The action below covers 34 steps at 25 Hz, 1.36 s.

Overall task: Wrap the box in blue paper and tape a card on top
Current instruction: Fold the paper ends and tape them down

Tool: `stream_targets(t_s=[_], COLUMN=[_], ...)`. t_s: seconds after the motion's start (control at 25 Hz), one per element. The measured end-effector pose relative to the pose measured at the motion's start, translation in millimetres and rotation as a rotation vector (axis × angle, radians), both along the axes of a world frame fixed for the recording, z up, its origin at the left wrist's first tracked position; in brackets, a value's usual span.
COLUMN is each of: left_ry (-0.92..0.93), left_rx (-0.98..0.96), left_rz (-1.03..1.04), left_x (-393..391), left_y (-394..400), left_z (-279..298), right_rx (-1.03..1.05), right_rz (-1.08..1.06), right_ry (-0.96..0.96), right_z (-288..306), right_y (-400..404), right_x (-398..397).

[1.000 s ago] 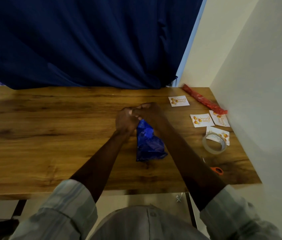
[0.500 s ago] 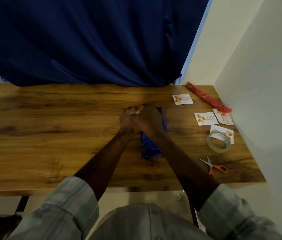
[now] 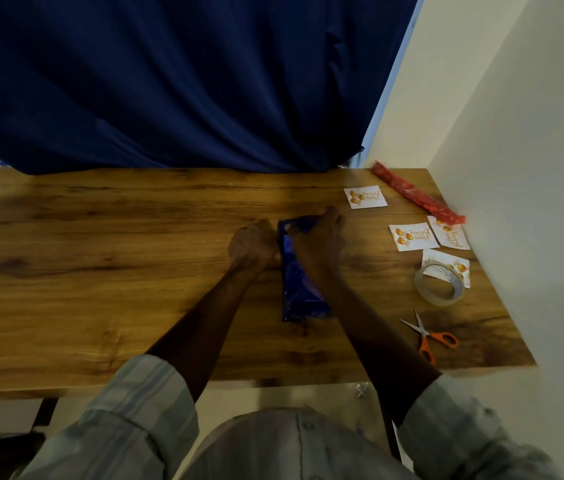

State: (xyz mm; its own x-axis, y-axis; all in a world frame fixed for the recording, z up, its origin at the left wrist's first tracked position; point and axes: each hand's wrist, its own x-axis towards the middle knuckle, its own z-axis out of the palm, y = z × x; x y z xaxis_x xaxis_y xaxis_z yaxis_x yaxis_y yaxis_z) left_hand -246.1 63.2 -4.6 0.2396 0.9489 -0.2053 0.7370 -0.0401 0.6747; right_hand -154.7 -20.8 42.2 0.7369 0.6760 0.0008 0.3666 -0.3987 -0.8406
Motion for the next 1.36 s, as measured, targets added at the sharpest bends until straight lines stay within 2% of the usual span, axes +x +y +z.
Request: stream_targets(t_s=[0.08,0.2,0.28,0.44,0.56,0.68,0.8,0.92,1.0,1.16,1.36], left_ry=[-0.014,-0.298,-0.369,-0.403,-0.476,-0.702,-0.856,-0.846,-0.86,-0.842,-0.915], left_rx=[-0.078,-0.376,-0.518,-0.605,-0.571,-0.521,-0.406,-0.175,-0.096,-0.077,-0.103], left_rz=[0.045,0.103,0.102,0.047,0.082,0.146,0.07,-0.072,-0.129,-0.141,-0.186], left_x=[-1.2,-3.8,-3.5,3.4,5.8,10.8,20.5,32.4,39.6,48.0,53.7], left_y=[7.5,12.2,5.9,-1.5,-9.7,-12.1,-10.0,-14.6,-17.6,-26.6,-39.1], left_z=[-0.5,-10.6,-9.8,-16.5,-13.1,-2.3,21.0,53.7,66.7,71.7,66.1], right_rx=[-0.076,-0.185,-0.24,-0.302,-0.252,-0.049,0.143,0.231,0.292,0.392,0.443], right_rz=[-0.095,-0.138,-0.077,0.091,0.192,0.188,0.203,0.281,0.307,0.318,0.34], right_ry=[0.14,0.401,0.578,0.623,0.597,0.658,0.636,0.53,0.47,0.472,0.472], right_z=[-18.9,-40.5,-43.3,-41.7,-49.6,-46.3,-27.1,0.0,15.4,24.2,16.9], right_y=[-1.5,-10.0,-15.9,-20.8,-22.1,-27.1,-28.6,-30.2,-32.4,-37.7,-48.2], right_x=[30.3,69.4,81.9,85.7,88.2,98.1,112.5,131.2,143.3,158.9,167.8])
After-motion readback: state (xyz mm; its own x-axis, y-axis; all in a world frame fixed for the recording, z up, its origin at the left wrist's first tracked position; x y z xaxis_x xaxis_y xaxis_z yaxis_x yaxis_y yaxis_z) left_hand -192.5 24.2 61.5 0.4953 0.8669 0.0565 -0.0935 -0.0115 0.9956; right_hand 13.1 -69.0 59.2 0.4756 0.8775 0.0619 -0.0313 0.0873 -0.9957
